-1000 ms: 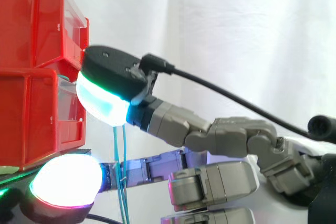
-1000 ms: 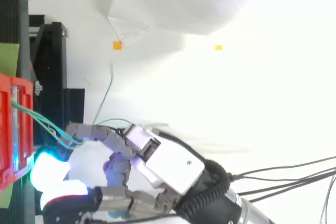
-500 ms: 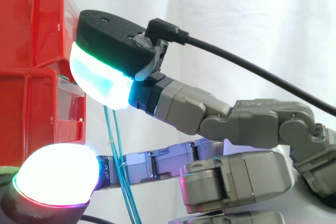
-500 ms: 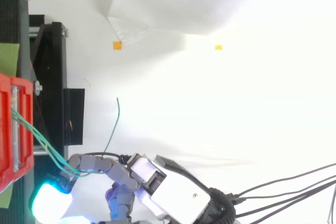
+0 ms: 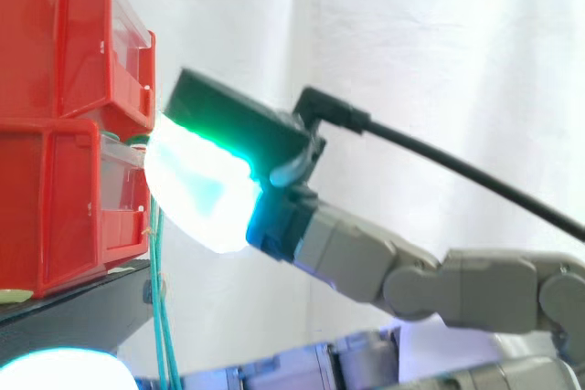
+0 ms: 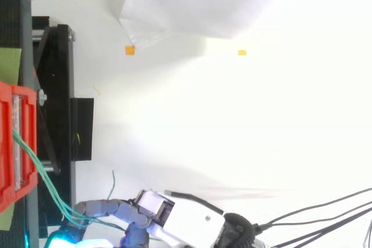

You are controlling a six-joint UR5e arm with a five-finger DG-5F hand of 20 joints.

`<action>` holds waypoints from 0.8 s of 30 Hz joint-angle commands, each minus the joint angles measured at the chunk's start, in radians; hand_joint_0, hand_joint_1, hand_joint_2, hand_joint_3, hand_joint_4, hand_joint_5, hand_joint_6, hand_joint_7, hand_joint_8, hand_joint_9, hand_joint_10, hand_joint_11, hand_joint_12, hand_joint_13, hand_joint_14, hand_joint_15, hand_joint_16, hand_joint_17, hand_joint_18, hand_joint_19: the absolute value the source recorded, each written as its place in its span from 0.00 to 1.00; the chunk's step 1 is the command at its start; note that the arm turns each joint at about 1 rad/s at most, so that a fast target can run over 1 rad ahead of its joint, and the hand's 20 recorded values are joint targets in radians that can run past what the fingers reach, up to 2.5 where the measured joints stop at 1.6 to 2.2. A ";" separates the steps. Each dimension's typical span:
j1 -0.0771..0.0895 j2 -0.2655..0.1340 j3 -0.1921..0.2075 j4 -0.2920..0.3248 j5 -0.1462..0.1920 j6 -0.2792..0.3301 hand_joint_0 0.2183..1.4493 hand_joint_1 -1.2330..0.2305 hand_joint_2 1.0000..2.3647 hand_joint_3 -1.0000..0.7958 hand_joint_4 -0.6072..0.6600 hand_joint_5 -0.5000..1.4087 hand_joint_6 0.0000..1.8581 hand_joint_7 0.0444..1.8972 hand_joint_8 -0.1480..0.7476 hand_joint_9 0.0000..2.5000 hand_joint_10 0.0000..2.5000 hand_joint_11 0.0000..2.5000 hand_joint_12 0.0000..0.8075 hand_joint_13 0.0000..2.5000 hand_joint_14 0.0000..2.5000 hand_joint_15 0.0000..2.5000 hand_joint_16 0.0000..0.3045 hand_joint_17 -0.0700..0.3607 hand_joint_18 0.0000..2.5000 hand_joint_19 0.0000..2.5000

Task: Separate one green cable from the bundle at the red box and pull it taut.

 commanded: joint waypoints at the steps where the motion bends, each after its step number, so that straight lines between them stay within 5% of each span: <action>1: 0.000 0.000 -0.004 -0.046 -0.022 0.349 0.22 0.65 0.00 0.28 0.72 0.31 0.27 0.61 0.45 0.96 0.01 0.81 0.46 0.69 0.33 0.61 0.20 0.48 0.62 0.50; 3: -0.003 0.001 -0.007 -0.049 -0.038 0.366 0.23 0.66 0.00 0.28 0.72 0.31 0.27 0.61 0.44 0.96 0.01 0.81 0.46 0.69 0.33 0.62 0.20 0.48 0.62 0.50; 6: -0.009 0.001 -0.014 -0.051 -0.105 0.395 0.23 0.67 0.00 0.28 0.72 0.31 0.27 0.61 0.44 0.96 0.01 0.81 0.46 0.70 0.33 0.61 0.20 0.48 0.62 0.49; 18: -0.018 0.001 -0.029 -0.101 -0.171 0.552 0.25 0.67 0.00 0.28 0.71 0.31 0.27 0.61 0.43 0.96 0.01 0.82 0.44 0.69 0.32 0.62 0.19 0.46 0.62 0.52; 24: -0.021 0.000 -0.037 -0.115 -0.174 0.563 0.28 0.63 0.00 0.29 0.71 0.31 0.27 0.61 0.42 0.95 0.01 0.82 0.43 0.69 0.32 0.63 0.18 0.44 0.61 0.56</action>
